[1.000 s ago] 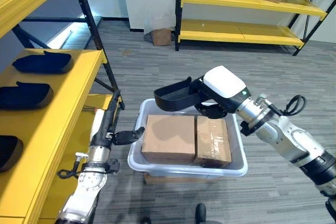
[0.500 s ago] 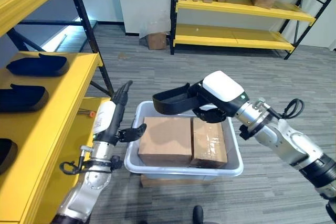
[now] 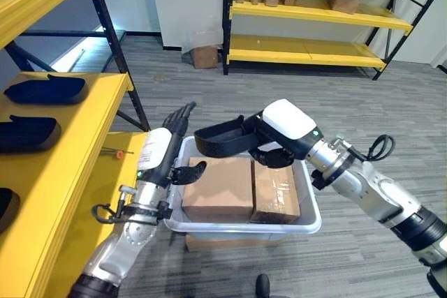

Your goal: Move parts from the plastic box to the shelf.

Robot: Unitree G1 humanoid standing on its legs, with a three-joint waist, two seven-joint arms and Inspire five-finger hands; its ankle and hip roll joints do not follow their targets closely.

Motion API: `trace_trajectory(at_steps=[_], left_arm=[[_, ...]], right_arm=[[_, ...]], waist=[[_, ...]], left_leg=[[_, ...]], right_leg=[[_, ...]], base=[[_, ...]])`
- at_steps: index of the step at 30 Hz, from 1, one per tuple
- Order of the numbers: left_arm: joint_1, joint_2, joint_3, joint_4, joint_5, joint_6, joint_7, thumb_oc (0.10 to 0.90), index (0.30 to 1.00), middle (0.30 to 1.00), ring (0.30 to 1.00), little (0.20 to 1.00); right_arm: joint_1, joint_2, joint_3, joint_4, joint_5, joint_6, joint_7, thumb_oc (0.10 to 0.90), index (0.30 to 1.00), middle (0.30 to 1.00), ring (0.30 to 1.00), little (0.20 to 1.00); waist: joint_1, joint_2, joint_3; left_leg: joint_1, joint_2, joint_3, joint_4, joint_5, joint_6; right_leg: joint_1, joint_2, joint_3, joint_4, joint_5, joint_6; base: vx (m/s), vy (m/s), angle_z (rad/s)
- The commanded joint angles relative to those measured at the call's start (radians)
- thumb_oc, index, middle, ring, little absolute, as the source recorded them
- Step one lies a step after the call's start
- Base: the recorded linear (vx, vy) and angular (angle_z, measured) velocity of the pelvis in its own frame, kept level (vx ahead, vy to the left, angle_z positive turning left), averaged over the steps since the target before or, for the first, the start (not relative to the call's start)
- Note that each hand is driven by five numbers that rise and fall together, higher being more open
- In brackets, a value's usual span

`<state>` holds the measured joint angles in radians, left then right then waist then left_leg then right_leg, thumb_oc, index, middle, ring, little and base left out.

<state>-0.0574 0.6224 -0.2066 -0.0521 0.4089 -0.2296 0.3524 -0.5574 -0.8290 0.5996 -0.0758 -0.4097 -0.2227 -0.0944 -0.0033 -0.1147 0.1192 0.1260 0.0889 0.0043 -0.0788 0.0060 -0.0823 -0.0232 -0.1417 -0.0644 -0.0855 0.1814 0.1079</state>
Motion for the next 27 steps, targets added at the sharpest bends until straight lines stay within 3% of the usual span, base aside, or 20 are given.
trace_trajectory(at_steps=[1,17,18,20,27], left_arm=[[-0.115,0.01,-0.026,-0.033,0.016,-0.072,0.09,0.9,1.0,1.0,1.0,1.0],[-0.265,-0.014,-0.11,0.13,0.074,-0.03,0.14,0.9,1.0,1.0,1.0,1.0],[-0.271,-0.016,-0.115,0.139,0.073,-0.03,0.141,0.822,0.89,0.89,0.89,0.89],[-0.278,-0.021,-0.12,0.155,0.068,-0.029,0.141,0.4,0.3,0.3,0.3,0.3],[-0.267,-0.033,-0.116,0.15,0.058,-0.035,0.14,0.4,0.3,0.3,0.3,0.3]], right_arm=[[-0.131,0.038,-0.02,-0.082,0.075,-0.019,-0.071,0.4,0.3,0.3,0.3,0.3],[-0.163,0.068,0.006,-0.085,0.093,-0.026,-0.078,0.4,0.3,0.3,0.3,0.3],[-0.164,0.068,0.008,-0.085,0.092,-0.026,-0.078,0.4,0.3,0.3,0.3,0.3],[-0.163,0.068,0.008,-0.085,0.093,-0.027,-0.079,0.4,0.3,0.3,0.3,0.3],[-0.167,0.082,0.012,-0.086,0.098,-0.03,-0.075,0.4,0.3,0.3,0.3,0.3]], waist=[[-0.001,0.005,-0.118],[-0.036,0.005,-0.125],[-0.037,0.006,-0.124],[-0.041,0.007,-0.125],[-0.044,0.006,-0.126]], left_leg=[[0.04,0.027,-0.061,-0.008,-0.089,0.047],[0.048,0.033,-0.037,-0.008,-0.091,0.044],[0.048,0.033,-0.036,-0.008,-0.091,0.044],[0.049,0.034,-0.034,-0.008,-0.091,0.043],[0.054,0.038,-0.022,-0.008,-0.09,0.041]], right_leg=[[-0.072,-0.079,0.023,0.059,-0.007,0.114],[-0.077,-0.067,0.046,0.062,-0.009,0.112],[-0.078,-0.067,0.047,0.061,-0.009,0.112],[-0.078,-0.065,0.051,0.06,-0.008,0.111],[-0.08,-0.06,0.062,0.057,-0.007,0.11]], base=[[0.0,-0.003,-0.04],[0.0,-0.001,-0.04],[0.01,0.004,-0.04],[0.0,0.001,-0.07],[0.0,-0.001,-0.03]])
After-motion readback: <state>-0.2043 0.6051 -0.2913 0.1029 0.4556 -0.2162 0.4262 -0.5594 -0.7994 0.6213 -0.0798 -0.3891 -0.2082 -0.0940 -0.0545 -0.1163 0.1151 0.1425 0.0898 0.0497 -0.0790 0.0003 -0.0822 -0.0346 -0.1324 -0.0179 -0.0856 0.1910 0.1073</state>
